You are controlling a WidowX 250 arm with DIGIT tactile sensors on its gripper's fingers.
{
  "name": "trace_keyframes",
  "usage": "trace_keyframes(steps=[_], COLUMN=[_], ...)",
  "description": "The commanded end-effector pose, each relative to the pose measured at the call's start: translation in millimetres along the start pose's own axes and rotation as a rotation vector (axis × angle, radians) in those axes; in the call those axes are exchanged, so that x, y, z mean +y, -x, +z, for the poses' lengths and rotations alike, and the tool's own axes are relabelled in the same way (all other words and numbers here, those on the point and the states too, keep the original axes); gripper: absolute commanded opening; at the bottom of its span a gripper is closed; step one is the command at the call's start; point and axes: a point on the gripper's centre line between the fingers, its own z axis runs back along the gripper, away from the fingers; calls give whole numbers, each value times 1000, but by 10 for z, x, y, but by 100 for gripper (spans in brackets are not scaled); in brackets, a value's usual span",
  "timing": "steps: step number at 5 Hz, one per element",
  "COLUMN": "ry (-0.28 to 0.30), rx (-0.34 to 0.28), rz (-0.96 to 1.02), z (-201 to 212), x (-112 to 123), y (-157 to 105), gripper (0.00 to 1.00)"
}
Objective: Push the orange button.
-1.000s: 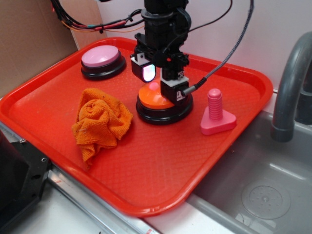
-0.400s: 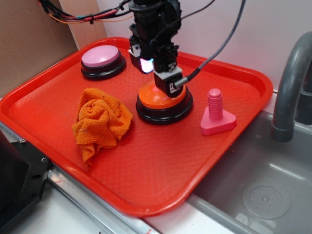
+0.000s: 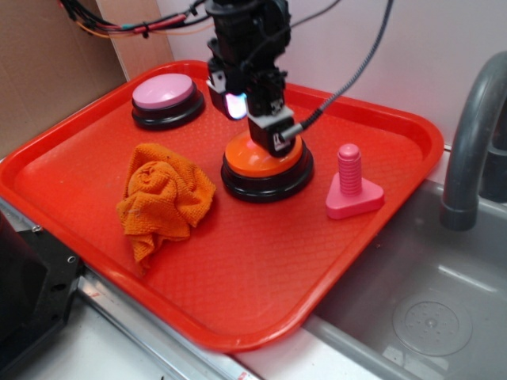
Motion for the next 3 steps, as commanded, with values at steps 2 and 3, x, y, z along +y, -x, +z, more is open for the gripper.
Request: trace_keyframes(steps=[2, 3], ry=[30, 8], rx=[15, 18], rz=[39, 36], z=[25, 126], x=[48, 22], y=[-40, -23], gripper=[100, 100])
